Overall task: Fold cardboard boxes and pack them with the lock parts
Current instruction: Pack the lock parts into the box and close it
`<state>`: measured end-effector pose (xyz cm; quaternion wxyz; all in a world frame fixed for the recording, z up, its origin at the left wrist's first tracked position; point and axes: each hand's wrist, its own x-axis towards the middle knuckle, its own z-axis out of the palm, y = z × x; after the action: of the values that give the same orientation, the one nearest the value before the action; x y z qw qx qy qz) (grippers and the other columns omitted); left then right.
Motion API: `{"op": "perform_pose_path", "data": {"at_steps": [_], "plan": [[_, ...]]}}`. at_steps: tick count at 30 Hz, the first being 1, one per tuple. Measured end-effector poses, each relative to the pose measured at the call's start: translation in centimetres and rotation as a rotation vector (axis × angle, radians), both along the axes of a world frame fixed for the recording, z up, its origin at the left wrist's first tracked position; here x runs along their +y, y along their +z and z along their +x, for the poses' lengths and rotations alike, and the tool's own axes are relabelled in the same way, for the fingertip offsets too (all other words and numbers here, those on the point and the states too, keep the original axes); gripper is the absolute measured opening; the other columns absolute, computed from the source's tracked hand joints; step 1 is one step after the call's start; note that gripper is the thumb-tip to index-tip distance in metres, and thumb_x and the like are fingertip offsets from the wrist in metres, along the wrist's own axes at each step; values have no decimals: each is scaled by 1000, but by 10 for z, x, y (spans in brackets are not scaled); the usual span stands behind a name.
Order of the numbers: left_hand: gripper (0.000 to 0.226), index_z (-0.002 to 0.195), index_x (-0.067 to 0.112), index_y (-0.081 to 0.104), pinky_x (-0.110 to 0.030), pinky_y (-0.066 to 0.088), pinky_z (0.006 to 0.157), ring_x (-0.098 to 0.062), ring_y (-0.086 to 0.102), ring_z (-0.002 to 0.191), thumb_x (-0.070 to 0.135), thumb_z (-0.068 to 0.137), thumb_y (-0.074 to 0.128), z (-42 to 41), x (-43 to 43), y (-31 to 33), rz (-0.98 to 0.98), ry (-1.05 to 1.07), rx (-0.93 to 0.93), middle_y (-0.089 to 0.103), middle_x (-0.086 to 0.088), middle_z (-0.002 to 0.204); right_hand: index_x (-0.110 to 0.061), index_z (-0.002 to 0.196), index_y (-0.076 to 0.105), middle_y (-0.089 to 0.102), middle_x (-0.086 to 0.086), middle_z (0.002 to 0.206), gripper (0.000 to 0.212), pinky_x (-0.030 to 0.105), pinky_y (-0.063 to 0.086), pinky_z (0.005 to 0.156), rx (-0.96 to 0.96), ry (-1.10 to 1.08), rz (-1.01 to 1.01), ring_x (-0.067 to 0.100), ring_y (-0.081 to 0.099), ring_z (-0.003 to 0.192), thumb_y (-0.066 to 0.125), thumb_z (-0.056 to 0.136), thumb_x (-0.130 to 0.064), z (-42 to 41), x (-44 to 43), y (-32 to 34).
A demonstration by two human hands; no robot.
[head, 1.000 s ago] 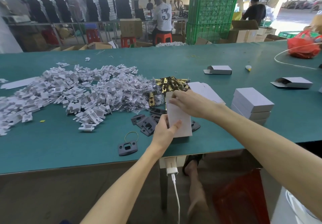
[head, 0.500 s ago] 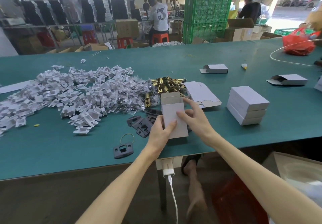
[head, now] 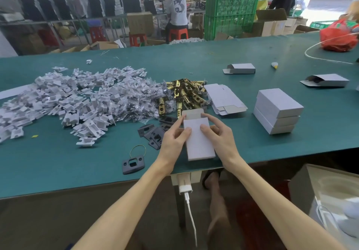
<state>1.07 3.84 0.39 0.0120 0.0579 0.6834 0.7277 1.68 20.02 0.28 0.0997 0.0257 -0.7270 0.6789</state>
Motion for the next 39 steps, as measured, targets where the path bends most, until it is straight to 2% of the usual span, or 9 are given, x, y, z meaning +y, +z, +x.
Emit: {"op": "perform_pose_path", "data": {"at_steps": [6,10,18,21,24,27,31,36,39], "plan": [[23,120,22,74,-44,57,90,-23,67,98,23,98,69,2,-4,0,49,-4,-14,76,-8,110,-29,115,67,74,3,94,19,45,60,70,-29,15,5,25,72,84,62,99,-39,2,1,1],[32,110,17,81,-61,47,104,-27,64,100,37,88,70,5,-4,3,37,-15,-48,76,-14,112,-24,99,72,72,-3,92,19,38,54,67,-35,7,45,27,69,85,59,101,-39,3,2,2],[21,116,21,80,-40,50,93,-22,66,102,24,99,69,6,-6,5,-16,-114,-26,76,-7,116,-18,97,75,73,3,89,21,32,52,60,-27,61,39,20,69,75,62,100,-34,7,2,6],[20,115,19,80,-41,49,91,-25,64,101,23,100,68,7,-5,4,32,-72,-34,76,-11,116,-19,109,66,73,3,97,22,33,57,63,-41,50,19,23,72,82,67,97,-37,7,0,7],[21,116,18,80,-45,50,89,-28,63,97,24,100,68,6,-5,3,112,2,-87,74,-18,117,-21,115,52,72,5,106,36,25,57,61,-104,47,-77,17,73,84,72,92,-39,6,-2,10],[22,118,16,77,-39,58,81,-22,66,91,22,102,64,3,-7,1,283,90,-131,76,-12,112,-24,119,55,73,0,111,37,21,55,70,-92,132,-42,15,72,94,74,91,-39,6,-1,8],[27,125,11,71,-50,55,97,-23,66,98,23,105,58,-2,-6,-2,396,164,-140,74,-10,113,-36,117,64,74,-17,104,25,12,49,75,-47,229,88,1,69,94,71,93,-36,7,0,8],[26,126,19,73,-37,60,91,-18,67,103,24,103,62,0,-7,-1,323,100,-68,73,-7,122,-32,109,77,77,-6,99,18,13,50,70,-47,133,-109,3,69,85,73,92,-33,7,3,7],[33,132,25,70,-37,55,101,-20,66,121,25,99,68,0,-6,-3,212,13,13,71,1,131,-22,107,77,77,1,100,29,23,53,69,-105,26,-324,12,68,85,80,82,-38,6,8,7]]}}
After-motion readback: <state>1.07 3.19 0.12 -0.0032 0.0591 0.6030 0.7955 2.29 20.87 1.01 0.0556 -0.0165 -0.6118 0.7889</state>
